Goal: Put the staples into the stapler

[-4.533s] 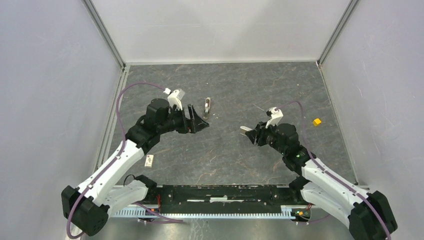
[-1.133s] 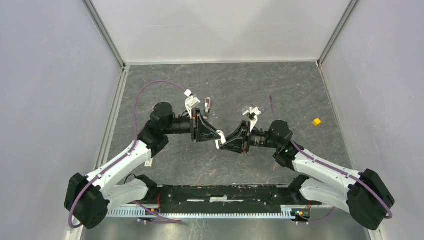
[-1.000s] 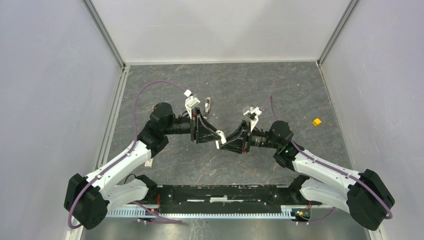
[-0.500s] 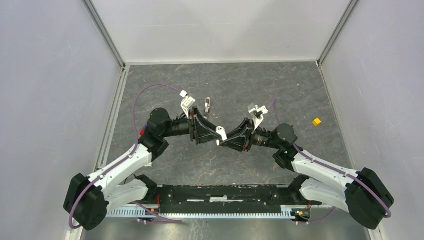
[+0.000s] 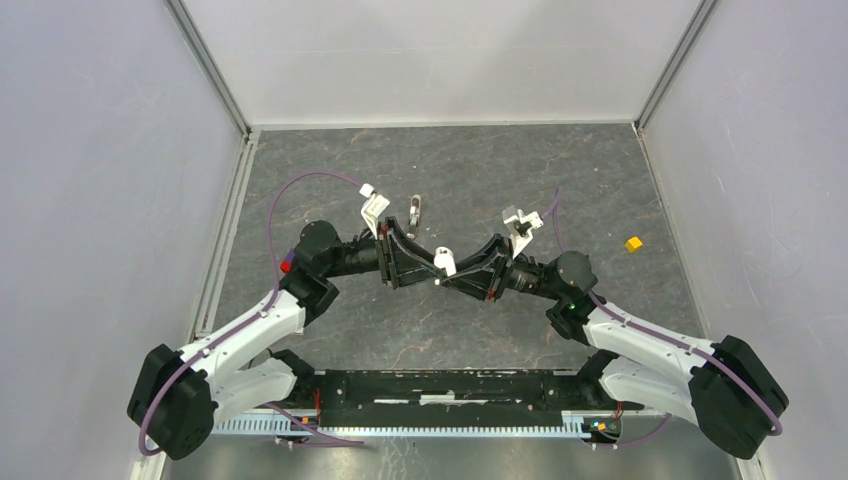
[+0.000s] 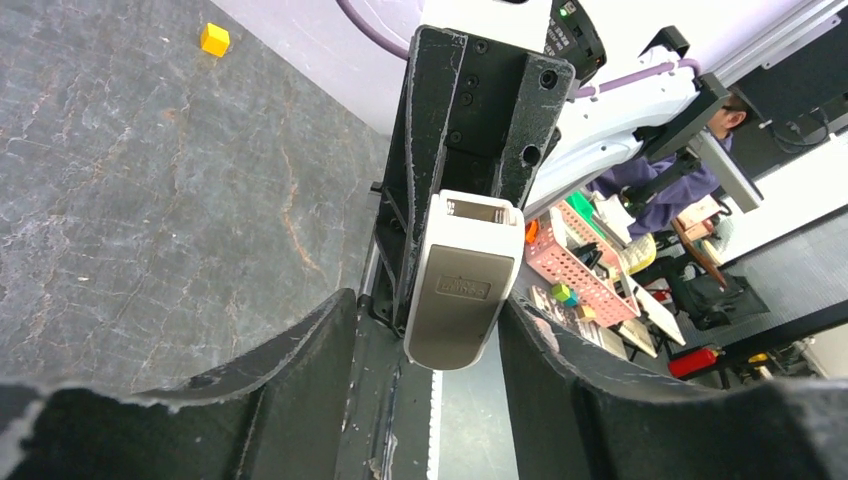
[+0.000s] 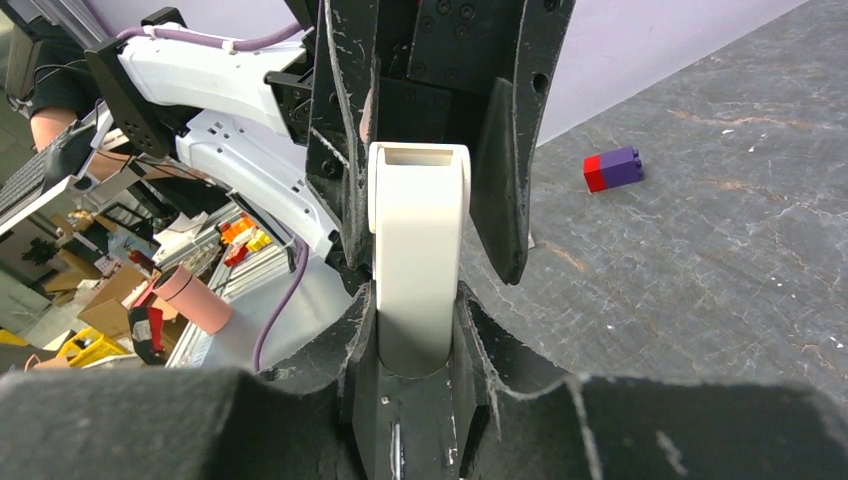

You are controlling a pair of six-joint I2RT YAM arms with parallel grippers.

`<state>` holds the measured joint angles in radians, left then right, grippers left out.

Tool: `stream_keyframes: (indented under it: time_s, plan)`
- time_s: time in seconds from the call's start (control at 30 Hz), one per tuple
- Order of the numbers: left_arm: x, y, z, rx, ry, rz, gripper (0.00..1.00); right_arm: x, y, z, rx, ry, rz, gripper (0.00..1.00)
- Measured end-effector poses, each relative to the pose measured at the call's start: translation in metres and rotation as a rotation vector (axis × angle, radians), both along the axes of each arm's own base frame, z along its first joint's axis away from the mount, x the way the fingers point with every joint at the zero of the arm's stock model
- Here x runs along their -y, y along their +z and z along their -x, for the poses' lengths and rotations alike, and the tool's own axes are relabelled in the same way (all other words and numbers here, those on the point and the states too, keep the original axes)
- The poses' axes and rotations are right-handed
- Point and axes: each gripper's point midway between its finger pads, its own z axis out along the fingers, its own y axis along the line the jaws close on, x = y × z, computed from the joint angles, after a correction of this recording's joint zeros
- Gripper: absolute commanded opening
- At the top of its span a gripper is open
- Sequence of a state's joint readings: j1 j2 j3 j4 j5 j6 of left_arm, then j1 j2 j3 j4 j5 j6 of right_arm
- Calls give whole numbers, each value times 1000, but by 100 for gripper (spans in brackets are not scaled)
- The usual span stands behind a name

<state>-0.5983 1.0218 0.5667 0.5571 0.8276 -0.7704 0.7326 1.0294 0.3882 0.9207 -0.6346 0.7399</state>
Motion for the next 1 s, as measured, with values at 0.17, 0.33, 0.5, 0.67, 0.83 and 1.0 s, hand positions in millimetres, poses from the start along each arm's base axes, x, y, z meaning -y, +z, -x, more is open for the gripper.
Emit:
stream_keyframes:
  time_s: [0.17, 0.33, 0.5, 0.67, 0.83, 1.0]
  plan:
    - [3, 3, -1, -7, -6, 16, 53, 0, 0, -2, -3, -13, -4, 3]
    - [4, 2, -1, -11, -7, 19, 27, 1, -4, -4, -15, -23, -5, 3]
    - [5, 4, -1, 5, -8, 26, 2, 1, -5, -6, -35, -32, -9, 7]
    - [2, -1, 4, 32, -5, -34, 2, 8, -12, -7, -41, 1, 23, 8]
    - [-4, 0, 7, 98, -5, -136, 2, 17, -11, -1, -14, 51, 37, 10]
    - [-8, -3, 10, 141, -30, -211, 2, 20, -13, 2, 0, 87, 66, 11]
